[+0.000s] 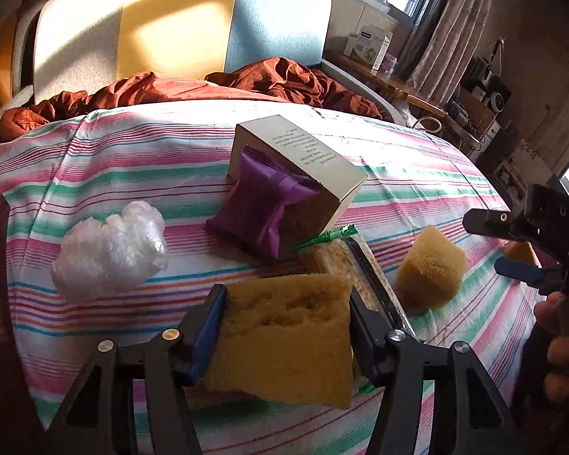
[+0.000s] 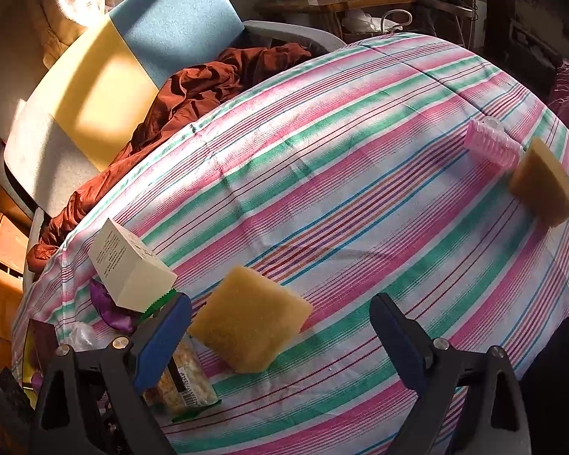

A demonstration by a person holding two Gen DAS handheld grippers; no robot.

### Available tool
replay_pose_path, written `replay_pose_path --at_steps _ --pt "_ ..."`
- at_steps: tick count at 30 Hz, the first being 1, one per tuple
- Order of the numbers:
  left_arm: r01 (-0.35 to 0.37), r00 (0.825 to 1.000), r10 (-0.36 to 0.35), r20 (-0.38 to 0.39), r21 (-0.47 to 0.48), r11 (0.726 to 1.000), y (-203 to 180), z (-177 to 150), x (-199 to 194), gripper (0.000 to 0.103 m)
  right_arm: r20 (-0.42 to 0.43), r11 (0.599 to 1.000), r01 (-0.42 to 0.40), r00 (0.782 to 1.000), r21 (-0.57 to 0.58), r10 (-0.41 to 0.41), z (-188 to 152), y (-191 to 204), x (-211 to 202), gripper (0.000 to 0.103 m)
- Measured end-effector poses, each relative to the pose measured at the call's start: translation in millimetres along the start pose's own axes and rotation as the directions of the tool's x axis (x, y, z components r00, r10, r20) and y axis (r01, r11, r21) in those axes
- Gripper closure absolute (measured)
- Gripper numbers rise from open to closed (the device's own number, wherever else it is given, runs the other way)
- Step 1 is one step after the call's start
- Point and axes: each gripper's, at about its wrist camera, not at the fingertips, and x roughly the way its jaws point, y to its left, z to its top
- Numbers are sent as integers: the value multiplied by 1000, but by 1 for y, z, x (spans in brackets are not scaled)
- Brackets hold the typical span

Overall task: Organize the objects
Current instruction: 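Grasp the yellow sponge with the left gripper while the right gripper reaches for the cracker bar, then grasp the green-wrapped cracker bar with the right gripper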

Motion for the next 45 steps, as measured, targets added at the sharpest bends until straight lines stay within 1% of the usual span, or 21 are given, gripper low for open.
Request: replay_pose_path --at_steps 3,7,10,13,16,18,20,24,28,31,34,36,37,38,39,41,43,45 --pt "-69 996 64 64 81 994 -3 -33 -22 42 0 1000 -15 1000 -27 15 -1 5 0 8" --pt "-88 993 76 93 126 988 -6 -62 -39 42 14 994 -42 999 -105 44 -4 22 -3 12" --pt "-87 993 74 92 145 986 -6 -65 -36 43 9 979 -106 994 -176 109 -9 38 -6 14" --pt "-77 994 65 88 139 987 -3 -66 -33 43 -14 954 -140 990 -266 142 -17 58 -4 15" --pt "-66 994 55 90 131 989 -1 -64 -32 43 -52 924 -165 986 -345 157 -27 76 1 18" --pt "-59 995 48 92 125 990 -1 -65 -33 43 -77 907 -165 986 -387 146 -34 84 6 19" --pt "-55 995 44 92 123 991 0 -66 -33 42 -99 898 -149 988 -414 118 -40 90 13 20" --pt "-51 995 40 93 119 992 0 -66 -33 42 -137 885 -146 986 -442 94 -46 96 24 21" --pt "-50 995 39 94 119 992 0 -66 -33 41 -155 862 -116 987 -493 44 -52 109 38 21" --pt "-50 995 39 95 117 992 0 -66 -33 40 -149 836 -67 989 -544 -18 -55 119 50 24" --pt "-49 995 38 96 117 992 0 -66 -33 40 -158 817 -47 986 -574 -54 -58 122 58 25" --pt "-47 995 36 96 116 992 1 -66 -33 39 -165 809 -30 983 -586 -82 -59 122 65 31" --pt "-46 995 35 95 115 992 1 -66 -33 39 -171 811 -42 983 -583 -72 -59 121 65 32" --pt "-45 995 34 96 115 992 1 -66 -33 39 -174 809 -56 983 -585 -58 -59 121 64 43" --pt "-44 995 33 95 114 992 1 -66 -33 39 -170 805 -60 984 -590 -51 -59 122 61 59" --pt "-43 995 32 96 113 993 1 -66 -33 39 -191 799 -85 981 -595 -38 -62 121 58 59" --pt "-41 995 30 95 112 993 1 -66 -33 39 -187 789 -80 981 -610 -45 -63 122 57 59" --pt "-43 995 32 95 113 993 1 -66 -33 39 -187 786 -79 981 -613 -48 -63 121 58 59"
